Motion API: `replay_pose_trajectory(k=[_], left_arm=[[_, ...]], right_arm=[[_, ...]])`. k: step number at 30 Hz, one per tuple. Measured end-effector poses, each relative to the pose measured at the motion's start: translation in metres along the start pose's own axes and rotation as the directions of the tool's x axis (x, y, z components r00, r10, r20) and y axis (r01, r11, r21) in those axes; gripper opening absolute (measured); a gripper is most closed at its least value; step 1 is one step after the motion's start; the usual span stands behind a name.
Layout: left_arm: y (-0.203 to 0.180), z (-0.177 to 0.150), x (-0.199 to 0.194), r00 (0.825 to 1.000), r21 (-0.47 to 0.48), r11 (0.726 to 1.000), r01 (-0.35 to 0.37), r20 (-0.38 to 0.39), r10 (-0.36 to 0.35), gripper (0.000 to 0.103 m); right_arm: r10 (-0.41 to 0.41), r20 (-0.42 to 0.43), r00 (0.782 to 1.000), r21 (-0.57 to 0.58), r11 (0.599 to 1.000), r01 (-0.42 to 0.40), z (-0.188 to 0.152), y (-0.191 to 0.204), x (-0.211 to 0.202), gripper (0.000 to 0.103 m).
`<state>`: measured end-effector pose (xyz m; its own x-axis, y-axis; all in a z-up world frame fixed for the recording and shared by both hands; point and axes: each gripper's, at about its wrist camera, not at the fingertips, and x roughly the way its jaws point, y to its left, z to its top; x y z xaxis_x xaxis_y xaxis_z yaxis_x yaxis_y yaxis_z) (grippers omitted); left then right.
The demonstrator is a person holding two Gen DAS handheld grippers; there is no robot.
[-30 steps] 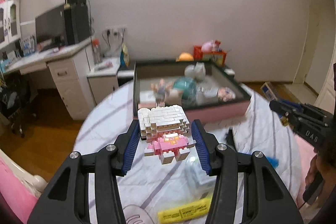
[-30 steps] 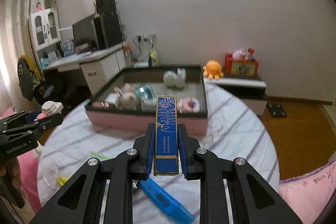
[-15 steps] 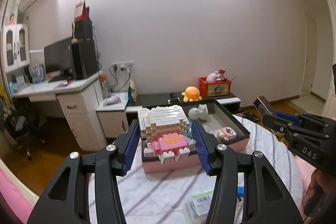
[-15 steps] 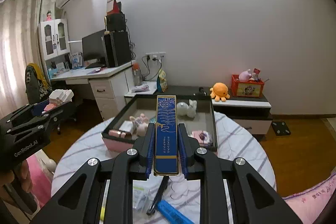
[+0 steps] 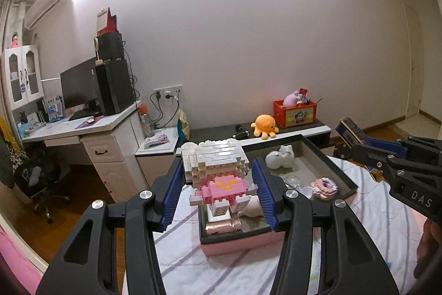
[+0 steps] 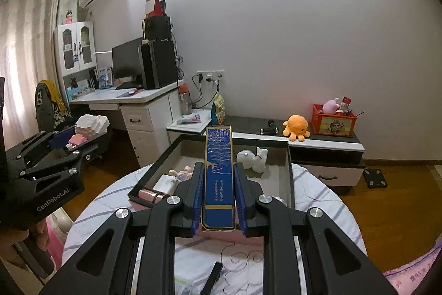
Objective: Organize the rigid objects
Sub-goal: 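Carry block figure and blue package into the pink box and release both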
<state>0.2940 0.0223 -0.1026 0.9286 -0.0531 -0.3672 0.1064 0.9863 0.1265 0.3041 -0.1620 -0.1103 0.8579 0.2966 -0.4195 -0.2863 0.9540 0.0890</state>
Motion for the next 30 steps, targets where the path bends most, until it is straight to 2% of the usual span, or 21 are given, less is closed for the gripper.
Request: replay_pose_trajectory(k=[4, 7, 13, 19, 20, 21, 22, 23, 24, 25, 26, 28, 30], left_arm=[[0.001, 0.003, 0.032, 0.999, 0.013, 1.000, -0.008, -0.031, 0.009, 0.051], [-0.001, -0.003, 0.067, 0.996, 0.026, 1.000, 0.003, -0.093, 0.000, 0.051], [-0.010, -0.027, 0.126, 0.974, 0.037, 0.999, 0.033, -0.227, -0.024, 0.051], [-0.019, -0.042, 0.148, 0.961, 0.062, 0.998, 0.026, -0.275, -0.008, 0.052], [-0.020, -0.043, 0.148, 0.961, 0.068, 0.997, 0.018, -0.276, 0.001, 0.056], [-0.021, -0.042, 0.147, 0.963, 0.074, 0.997, 0.010, -0.271, 0.010, 0.068], [-0.020, -0.041, 0.144, 0.966, 0.073, 0.997, 0.013, -0.260, 0.007, 0.075], [-0.019, -0.039, 0.141, 0.969, 0.071, 0.997, 0.013, -0.246, 0.005, 0.086], [-0.017, -0.037, 0.136, 0.973, 0.067, 0.998, 0.004, -0.229, 0.012, 0.092], [-0.015, -0.034, 0.132, 0.977, 0.061, 0.998, -0.007, -0.214, 0.019, 0.094], [-0.013, -0.031, 0.124, 0.980, 0.053, 0.998, -0.012, -0.199, 0.023, 0.095], [-0.008, -0.026, 0.110, 0.982, 0.035, 0.999, -0.018, -0.185, 0.024, 0.100], [-0.003, -0.020, 0.091, 0.987, 0.023, 0.999, -0.025, -0.157, 0.028, 0.103]], right_arm=[[0.007, -0.047, 0.999, -0.002, 1.000, -0.007, 0.001, -0.006, 0.031, 0.021], [0.004, -0.106, 0.994, -0.001, 1.000, -0.004, -0.003, -0.014, 0.058, 0.021], [-0.014, -0.239, 0.971, 0.004, 1.000, 0.016, -0.023, -0.026, 0.108, 0.021], [-0.057, -0.290, 0.955, 0.016, 0.998, 0.064, -0.038, -0.040, 0.123, 0.021], [-0.061, -0.286, 0.956, 0.019, 0.997, 0.070, -0.037, -0.041, 0.124, 0.021], [-0.068, -0.283, 0.957, 0.021, 0.997, 0.077, -0.037, -0.042, 0.123, 0.021], [-0.070, -0.283, 0.957, 0.024, 0.996, 0.080, -0.036, -0.043, 0.123, 0.023], [-0.072, -0.274, 0.959, 0.030, 0.996, 0.083, -0.035, -0.044, 0.120, 0.026], [-0.076, -0.263, 0.962, 0.030, 0.996, 0.087, -0.032, -0.044, 0.117, 0.037], [-0.078, -0.253, 0.964, 0.030, 0.996, 0.088, -0.030, -0.043, 0.113, 0.049], [-0.073, -0.241, 0.968, 0.032, 0.996, 0.083, -0.026, -0.042, 0.109, 0.055], [-0.079, -0.218, 0.973, 0.026, 0.996, 0.087, -0.021, -0.038, 0.096, 0.076], [-0.087, -0.183, 0.979, 0.014, 0.996, 0.091, -0.015, -0.032, 0.080, 0.081]])
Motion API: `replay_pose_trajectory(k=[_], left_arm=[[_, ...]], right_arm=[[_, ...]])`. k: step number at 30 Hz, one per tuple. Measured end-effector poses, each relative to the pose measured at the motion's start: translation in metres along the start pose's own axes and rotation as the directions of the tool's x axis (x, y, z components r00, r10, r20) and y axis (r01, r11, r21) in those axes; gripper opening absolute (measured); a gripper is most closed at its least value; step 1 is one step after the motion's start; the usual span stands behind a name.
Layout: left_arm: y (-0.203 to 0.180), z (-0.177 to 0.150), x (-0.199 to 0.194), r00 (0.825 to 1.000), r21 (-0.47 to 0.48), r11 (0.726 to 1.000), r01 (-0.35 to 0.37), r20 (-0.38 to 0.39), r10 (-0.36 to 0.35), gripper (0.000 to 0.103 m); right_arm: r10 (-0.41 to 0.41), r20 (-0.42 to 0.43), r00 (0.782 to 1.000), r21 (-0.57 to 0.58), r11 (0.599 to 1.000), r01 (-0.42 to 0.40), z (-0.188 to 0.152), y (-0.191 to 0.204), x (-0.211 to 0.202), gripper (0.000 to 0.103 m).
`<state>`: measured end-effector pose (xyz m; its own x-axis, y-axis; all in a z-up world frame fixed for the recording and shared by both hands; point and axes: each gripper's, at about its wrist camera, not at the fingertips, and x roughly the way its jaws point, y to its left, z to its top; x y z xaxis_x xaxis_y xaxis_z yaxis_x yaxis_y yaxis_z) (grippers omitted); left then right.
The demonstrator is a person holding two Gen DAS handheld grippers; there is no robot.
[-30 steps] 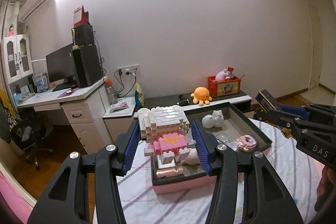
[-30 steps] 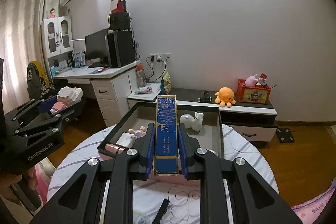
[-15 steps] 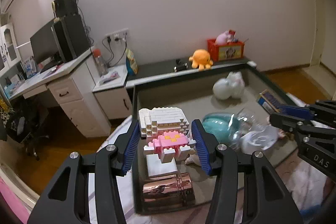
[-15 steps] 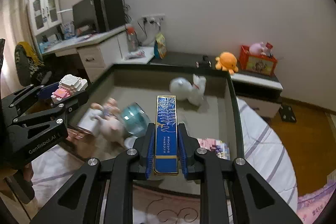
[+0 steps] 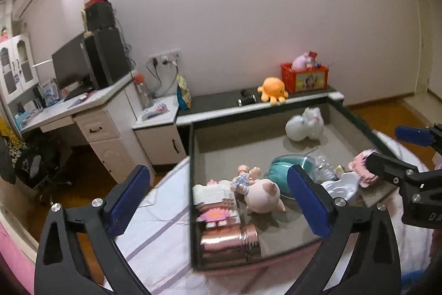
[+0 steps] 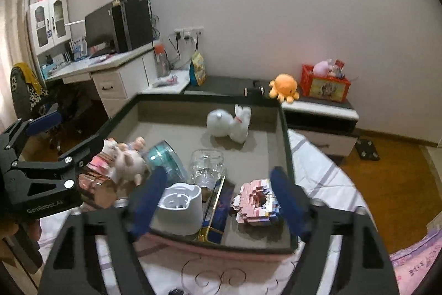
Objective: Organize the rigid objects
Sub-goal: 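Carry block figure and blue package into the pink box and release both, then move both tools back toward the highlighter and blue marker on the bed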
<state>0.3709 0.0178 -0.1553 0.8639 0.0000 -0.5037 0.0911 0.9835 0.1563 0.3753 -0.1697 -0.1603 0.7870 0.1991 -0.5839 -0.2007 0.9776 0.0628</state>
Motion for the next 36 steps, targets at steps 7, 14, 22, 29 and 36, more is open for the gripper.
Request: replay_pose_trajectory(k=[7, 14, 22, 29, 36], left_arm=[[0.012, -0.003, -0.094, 0.990, -0.038, 0.999, -0.022, 0.135, 0.027, 0.103], [0.019, -0.026, -0.176, 0.972, -0.126, 0.991, -0.047, 0.224, 0.074, 0.103], [0.006, -0.055, -0.235, 0.967, -0.127, 0.992, -0.020, 0.250, 0.052, 0.103], [0.004, -0.068, -0.261, 0.966, -0.134, 0.991, 0.010, 0.259, 0.025, 0.103], [-0.002, -0.074, -0.277, 0.960, -0.114, 0.993, 0.008, 0.280, 0.024, 0.103]], right_arm=[[-0.037, 0.155, 0.987, -0.030, 0.999, 0.042, -0.004, 0.021, -0.084, 0.103], [-0.035, 0.281, 0.959, -0.044, 0.998, 0.050, -0.027, 0.038, -0.166, 0.103], [-0.040, 0.300, 0.953, -0.039, 0.998, 0.055, -0.060, 0.043, -0.221, 0.103], [-0.060, 0.319, 0.946, -0.022, 0.997, 0.070, -0.078, 0.046, -0.248, 0.103], [-0.065, 0.326, 0.943, -0.024, 0.997, 0.077, -0.089, 0.049, -0.261, 0.103]])
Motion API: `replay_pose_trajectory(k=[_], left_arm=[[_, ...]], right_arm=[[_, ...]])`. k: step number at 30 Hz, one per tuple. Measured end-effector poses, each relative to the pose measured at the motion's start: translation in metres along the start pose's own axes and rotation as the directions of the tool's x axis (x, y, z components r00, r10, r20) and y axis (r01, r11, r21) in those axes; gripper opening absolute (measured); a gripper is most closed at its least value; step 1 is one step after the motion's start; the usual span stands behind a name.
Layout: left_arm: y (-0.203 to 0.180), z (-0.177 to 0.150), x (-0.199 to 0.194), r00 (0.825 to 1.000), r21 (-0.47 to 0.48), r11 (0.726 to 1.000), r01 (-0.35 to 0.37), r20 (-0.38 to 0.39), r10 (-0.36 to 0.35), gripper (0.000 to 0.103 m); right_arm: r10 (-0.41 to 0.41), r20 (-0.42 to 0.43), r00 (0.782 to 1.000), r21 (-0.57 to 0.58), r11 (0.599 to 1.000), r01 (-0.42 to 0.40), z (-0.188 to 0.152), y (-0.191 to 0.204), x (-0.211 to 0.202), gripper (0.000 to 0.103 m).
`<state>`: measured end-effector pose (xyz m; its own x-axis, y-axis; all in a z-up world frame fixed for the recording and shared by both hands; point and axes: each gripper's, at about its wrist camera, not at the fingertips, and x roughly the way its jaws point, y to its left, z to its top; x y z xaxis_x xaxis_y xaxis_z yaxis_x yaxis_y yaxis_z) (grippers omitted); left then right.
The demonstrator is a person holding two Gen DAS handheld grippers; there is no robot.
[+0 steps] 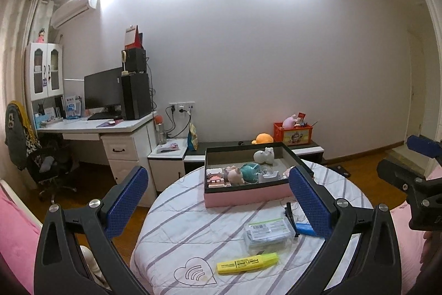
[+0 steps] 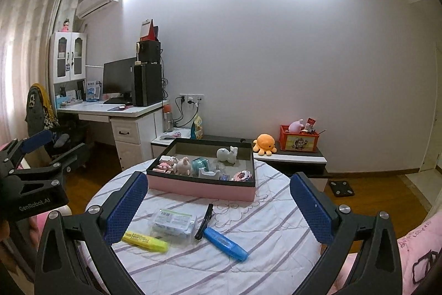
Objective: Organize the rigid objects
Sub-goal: 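Move both tools back toward the highlighter and blue marker on the bed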
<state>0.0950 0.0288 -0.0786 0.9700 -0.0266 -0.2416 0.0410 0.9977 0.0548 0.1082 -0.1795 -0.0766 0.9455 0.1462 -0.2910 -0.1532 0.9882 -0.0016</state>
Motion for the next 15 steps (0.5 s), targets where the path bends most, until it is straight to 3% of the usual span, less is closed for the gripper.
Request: replay_pose_trajectory(k=[9, 15], left_arm=[[-0.004, -0.007, 0.006, 1.000, 0.025, 1.000, 0.002, -0.025, -0.002, 0.103], [-0.002, -0.030, 0.027, 0.991, 0.038, 0.998, 0.041, -0.130, -0.036, 0.103]], right_arm=[[-0.017, -0.027, 1.000, 0.012, 1.000, 0.017, -0.009, -0.005, 0.002, 0.103], [-0.023, -0.091, 0.996, 0.029, 0.999, 0.025, -0.026, -0.014, 0.019, 0.103]])
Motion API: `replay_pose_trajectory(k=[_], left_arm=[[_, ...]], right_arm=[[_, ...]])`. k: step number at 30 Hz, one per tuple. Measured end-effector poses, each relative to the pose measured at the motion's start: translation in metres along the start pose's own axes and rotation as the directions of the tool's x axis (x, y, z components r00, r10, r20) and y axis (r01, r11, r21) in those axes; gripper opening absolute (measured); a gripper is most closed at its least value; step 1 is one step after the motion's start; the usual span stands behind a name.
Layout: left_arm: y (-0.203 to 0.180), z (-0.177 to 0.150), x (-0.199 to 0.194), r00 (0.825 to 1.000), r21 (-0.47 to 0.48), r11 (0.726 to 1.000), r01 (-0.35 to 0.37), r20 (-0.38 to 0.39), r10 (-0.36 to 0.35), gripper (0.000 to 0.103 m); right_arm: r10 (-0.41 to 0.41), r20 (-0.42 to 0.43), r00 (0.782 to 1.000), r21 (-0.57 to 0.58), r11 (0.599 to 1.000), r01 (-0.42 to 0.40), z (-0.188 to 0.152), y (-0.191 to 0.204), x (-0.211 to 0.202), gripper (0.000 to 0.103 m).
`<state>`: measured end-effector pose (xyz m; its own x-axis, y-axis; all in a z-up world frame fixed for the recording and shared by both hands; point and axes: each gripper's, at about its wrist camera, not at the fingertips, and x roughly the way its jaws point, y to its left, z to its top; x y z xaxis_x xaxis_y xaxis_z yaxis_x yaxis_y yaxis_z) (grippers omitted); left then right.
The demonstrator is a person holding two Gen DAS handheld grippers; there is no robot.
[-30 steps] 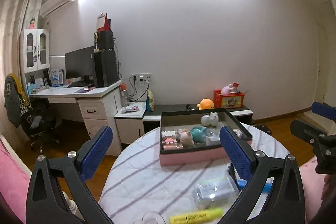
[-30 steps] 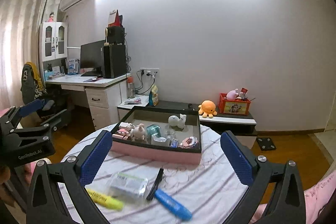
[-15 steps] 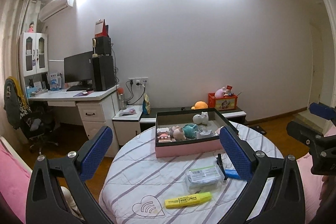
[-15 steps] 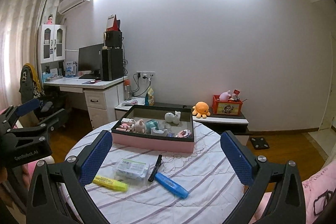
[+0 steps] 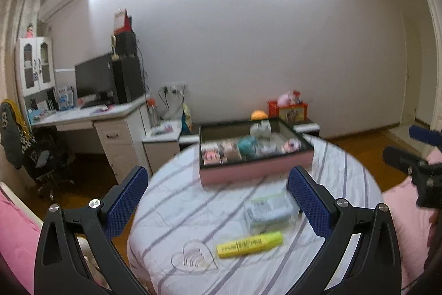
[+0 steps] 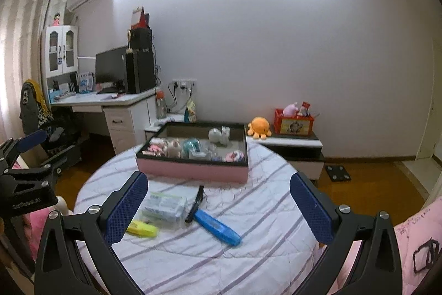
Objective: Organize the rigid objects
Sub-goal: 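Move both tools back toward the highlighter and blue marker on the bed, then grasp the yellow highlighter with the left tool while the right tool grasps the blue marker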
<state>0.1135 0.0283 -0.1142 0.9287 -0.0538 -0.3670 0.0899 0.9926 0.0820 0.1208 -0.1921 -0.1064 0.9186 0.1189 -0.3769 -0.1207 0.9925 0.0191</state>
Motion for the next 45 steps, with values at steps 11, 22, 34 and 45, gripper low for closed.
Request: replay_pose_trajectory(k=[11, 22, 34, 45], left_arm=[[-0.029, -0.052, 0.072, 0.956, 0.001, 0.992, 0.127, -0.266, -0.122, 0.103], [-0.039, -0.095, 0.101, 0.896, 0.107, 0.982, 0.156, -0.433, -0.095, 0.103], [-0.024, -0.104, 0.129, 0.870, 0.055, 0.979, 0.198, -0.470, -0.150, 0.098], [0.000, -0.103, 0.118, 0.872, -0.062, 0.987, 0.147, -0.463, -0.159, 0.029]], right_arm=[[-0.010, -0.177, 0.984, 0.031, 0.999, 0.015, -0.043, -0.017, 0.056, 0.103], [0.002, -0.277, 0.961, 0.062, 0.998, 0.015, -0.067, -0.037, 0.088, 0.103], [0.031, -0.371, 0.928, 0.006, 0.999, -0.032, -0.081, -0.029, 0.125, 0.103], [0.037, -0.429, 0.902, -0.070, 0.995, -0.073, -0.085, -0.020, 0.153, 0.103]])
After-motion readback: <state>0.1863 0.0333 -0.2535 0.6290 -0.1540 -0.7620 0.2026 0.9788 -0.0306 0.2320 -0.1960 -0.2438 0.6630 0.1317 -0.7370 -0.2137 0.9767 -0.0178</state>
